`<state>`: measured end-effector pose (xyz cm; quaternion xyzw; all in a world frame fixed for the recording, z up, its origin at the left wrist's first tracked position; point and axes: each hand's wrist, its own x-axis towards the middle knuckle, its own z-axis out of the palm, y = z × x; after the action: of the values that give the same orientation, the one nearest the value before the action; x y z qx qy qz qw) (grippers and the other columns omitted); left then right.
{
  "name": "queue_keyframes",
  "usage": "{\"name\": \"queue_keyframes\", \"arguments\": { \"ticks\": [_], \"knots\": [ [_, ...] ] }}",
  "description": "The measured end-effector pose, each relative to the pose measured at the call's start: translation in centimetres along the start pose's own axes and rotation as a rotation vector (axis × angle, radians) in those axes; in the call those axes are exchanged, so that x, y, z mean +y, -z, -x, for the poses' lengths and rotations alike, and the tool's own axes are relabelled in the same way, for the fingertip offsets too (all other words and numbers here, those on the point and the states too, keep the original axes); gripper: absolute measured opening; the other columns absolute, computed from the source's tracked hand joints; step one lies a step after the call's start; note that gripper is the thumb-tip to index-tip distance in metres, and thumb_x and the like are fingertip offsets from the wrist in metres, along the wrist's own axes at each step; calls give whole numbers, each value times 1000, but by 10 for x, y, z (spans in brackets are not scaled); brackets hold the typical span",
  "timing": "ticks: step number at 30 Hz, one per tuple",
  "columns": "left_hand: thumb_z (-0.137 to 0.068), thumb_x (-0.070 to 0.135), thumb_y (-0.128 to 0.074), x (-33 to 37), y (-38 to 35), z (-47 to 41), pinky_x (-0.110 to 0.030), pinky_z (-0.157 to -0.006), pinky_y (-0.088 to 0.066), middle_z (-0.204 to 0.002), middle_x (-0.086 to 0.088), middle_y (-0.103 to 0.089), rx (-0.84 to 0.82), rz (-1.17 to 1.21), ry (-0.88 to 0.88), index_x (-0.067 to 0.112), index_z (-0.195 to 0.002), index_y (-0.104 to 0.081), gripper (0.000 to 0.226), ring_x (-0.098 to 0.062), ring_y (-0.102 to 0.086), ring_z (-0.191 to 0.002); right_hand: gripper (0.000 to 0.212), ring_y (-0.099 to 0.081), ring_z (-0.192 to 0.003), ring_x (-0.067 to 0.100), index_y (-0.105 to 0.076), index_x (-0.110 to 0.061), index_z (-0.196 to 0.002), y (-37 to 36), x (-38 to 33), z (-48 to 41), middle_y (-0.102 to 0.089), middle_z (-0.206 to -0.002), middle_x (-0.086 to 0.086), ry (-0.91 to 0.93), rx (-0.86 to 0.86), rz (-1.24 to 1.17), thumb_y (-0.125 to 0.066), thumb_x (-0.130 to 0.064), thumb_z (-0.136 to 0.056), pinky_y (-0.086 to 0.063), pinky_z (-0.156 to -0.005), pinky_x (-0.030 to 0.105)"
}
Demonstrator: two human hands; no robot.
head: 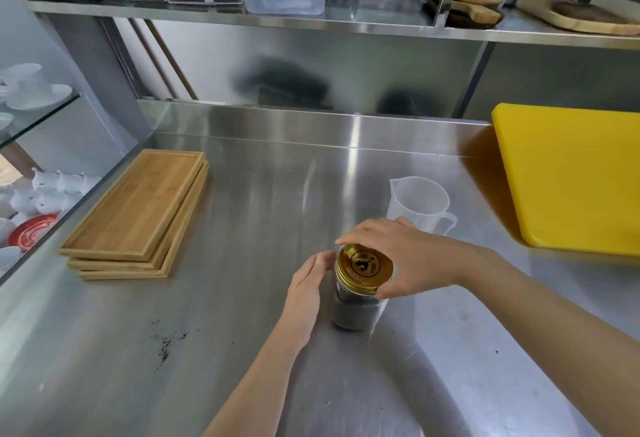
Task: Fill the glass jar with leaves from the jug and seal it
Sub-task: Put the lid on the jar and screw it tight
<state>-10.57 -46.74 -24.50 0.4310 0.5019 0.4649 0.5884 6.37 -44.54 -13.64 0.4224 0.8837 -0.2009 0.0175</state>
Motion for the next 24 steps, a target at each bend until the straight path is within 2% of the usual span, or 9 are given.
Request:
{"name": "queue_keyframes", "arguments": {
  "ticks": [3, 6, 8, 11, 13, 15, 20, 22, 24],
  "knots": [
    [-83, 47, -55, 5, 14, 1, -32, -107, -38, -124, 7, -67, -254, -17, -68, 24, -122, -59, 46, -12, -54, -124, 68, -39, -111, 14, -35, -36, -126, 4, -4, -2, -45, -122, -5, 23, -38, 23, -72, -28, -70, -35, -96, 39],
    [-65, 40, -74, 9, 22, 1, -25, -106, -37, -135, 11, -57, -457, -191, -47, 29, -133, -46, 75, -6, -47, -129, 69, -42, -109, 14, -36, -33, -128, 7, -6, -4, -46, -122, -5, 39, -60, 29, -73, -27, -69, -39, -94, 41],
    [-61, 34, -81, 10, 20, 1, -17, -103, -35, -138, 9, -51, -476, -321, -52, 32, -135, -39, 85, 2, -45, -127, 72, -43, -108, 14, -35, -32, -129, 8, -6, -5, -45, -122, -5, 37, -59, 42, -73, -28, -68, -41, -93, 37],
    [-60, 25, -83, 9, 12, 0, -4, -89, -37, -129, 10, -54, -419, -381, -109, 38, -126, -40, 79, 11, -50, -113, 72, -43, -104, 12, -35, -33, -128, 8, -6, -5, -44, -119, -5, 14, -42, 63, -73, -37, -68, -43, -87, 32],
    [-57, 26, -85, 6, 9, 0, -11, -92, -41, -126, 4, -56, -382, -376, -128, 34, -124, -43, 79, 4, -53, -112, 69, -46, -98, 13, -35, -33, -125, 8, -7, -4, -45, -113, -6, -24, -35, 91, -69, -50, -68, -47, -79, 31],
    [-54, 30, -86, 2, 7, 0, -29, -101, -44, -127, 0, -56, -357, -370, -138, 33, -125, -44, 83, -8, -54, -116, 67, -51, -87, 16, -38, -30, -118, 7, -9, -3, -50, -105, -6, -82, -18, 200, -59, -67, -67, -48, -67, 30],
    [-54, 35, -89, -5, 5, -1, -49, -101, -46, -127, -2, -58, -349, -327, -141, 46, -121, -46, 81, -22, -56, -119, 86, -52, -59, 19, -47, -16, -92, -6, -13, -6, -58, -72, -1, -140, 130, 475, -22, -90, -56, -34, -46, 27],
    [-53, 37, -89, -7, 6, -1, -50, -102, -45, -128, -2, -57, -343, -328, -139, 46, -122, -45, 82, -22, -55, -121, 87, -52, -59, 20, -48, -17, -90, -6, -14, -6, -56, -71, -2, -163, 148, 465, -22, -91, -55, -30, -45, 26],
    [-53, 39, -89, -8, 6, -2, -51, -102, -44, -128, -3, -56, -345, -328, -138, 44, -122, -45, 82, -22, -54, -121, 84, -54, -69, 21, -44, -22, -103, -1, -14, -5, -55, -85, -2, -169, 122, 394, -31, -90, -57, -32, -50, 27]
  ]
}}
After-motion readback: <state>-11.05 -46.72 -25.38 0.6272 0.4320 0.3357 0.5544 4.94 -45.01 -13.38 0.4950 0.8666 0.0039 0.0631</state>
